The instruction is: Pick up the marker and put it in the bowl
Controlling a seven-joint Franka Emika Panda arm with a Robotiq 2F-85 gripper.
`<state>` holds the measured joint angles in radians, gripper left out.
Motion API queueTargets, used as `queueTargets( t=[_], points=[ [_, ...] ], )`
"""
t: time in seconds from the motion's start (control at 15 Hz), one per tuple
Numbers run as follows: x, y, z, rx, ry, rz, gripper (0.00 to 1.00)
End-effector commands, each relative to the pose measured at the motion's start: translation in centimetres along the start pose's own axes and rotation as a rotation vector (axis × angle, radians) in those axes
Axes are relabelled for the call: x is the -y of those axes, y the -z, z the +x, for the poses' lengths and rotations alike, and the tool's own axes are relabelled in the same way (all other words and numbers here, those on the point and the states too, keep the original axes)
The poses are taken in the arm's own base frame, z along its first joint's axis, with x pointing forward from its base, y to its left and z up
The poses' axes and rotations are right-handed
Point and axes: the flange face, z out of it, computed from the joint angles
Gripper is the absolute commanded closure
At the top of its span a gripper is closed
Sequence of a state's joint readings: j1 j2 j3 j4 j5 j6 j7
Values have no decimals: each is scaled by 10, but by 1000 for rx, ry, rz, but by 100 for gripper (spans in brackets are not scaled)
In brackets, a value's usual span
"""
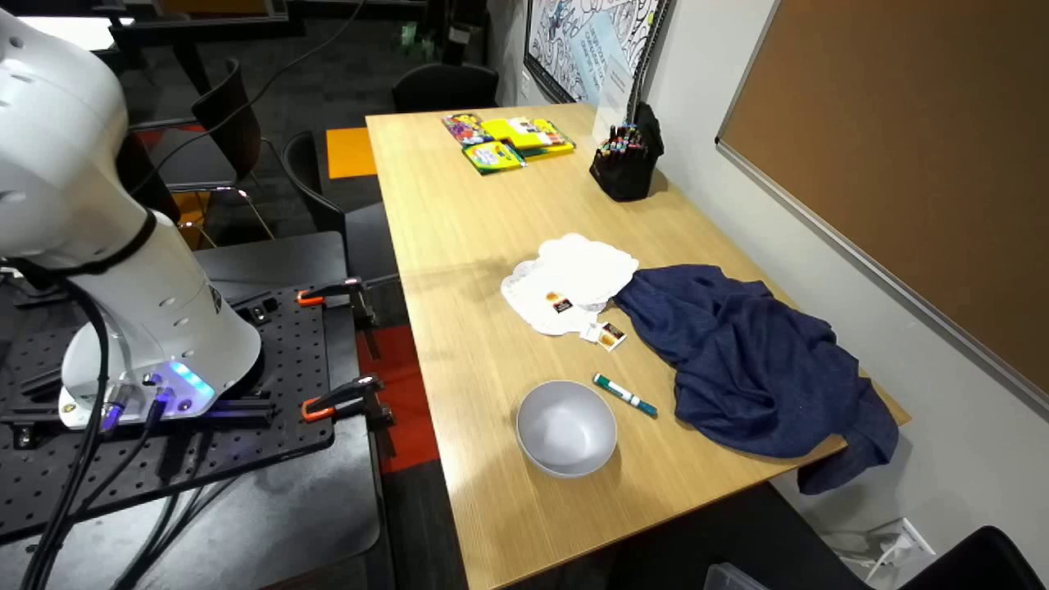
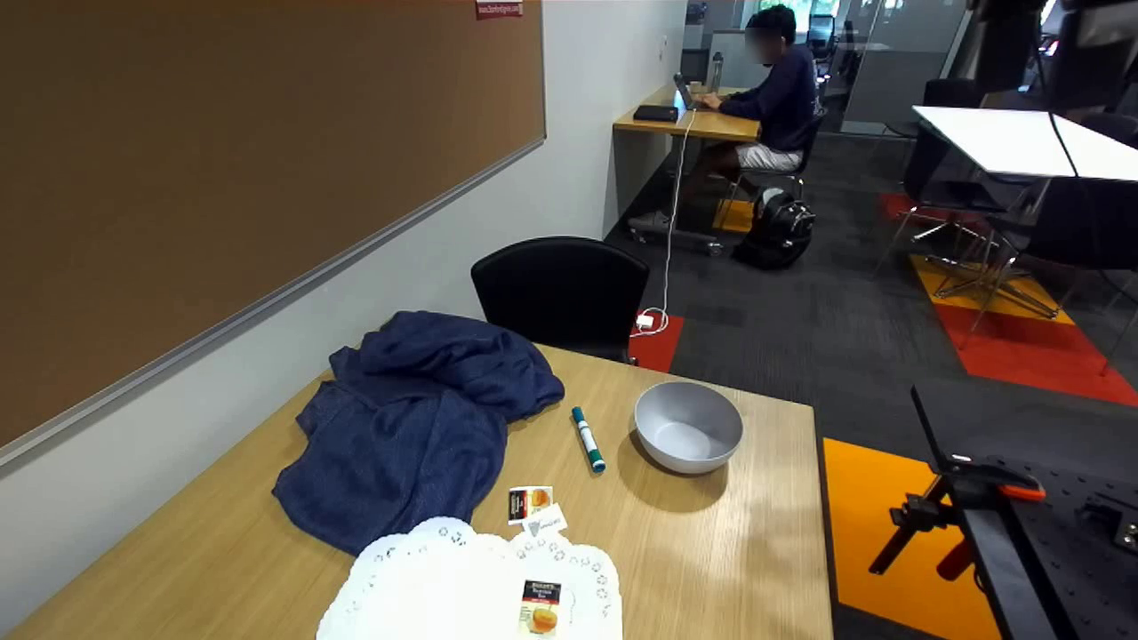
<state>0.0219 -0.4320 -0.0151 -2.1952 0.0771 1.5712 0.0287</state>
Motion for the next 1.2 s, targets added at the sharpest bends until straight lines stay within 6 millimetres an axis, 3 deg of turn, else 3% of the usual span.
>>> queueTargets(
  t=[0.0,0.33,0.73,0.93,1.13],
  points=[
    [0,1,0,1,0,0,0],
    [-1,2,3,-13,-22,0,0],
    [-25,11,30,-153,-261,30,0],
    [-38,1,52,-182,-401,50,0],
    [-49,-21,78,-204,-510,81,0]
  ],
)
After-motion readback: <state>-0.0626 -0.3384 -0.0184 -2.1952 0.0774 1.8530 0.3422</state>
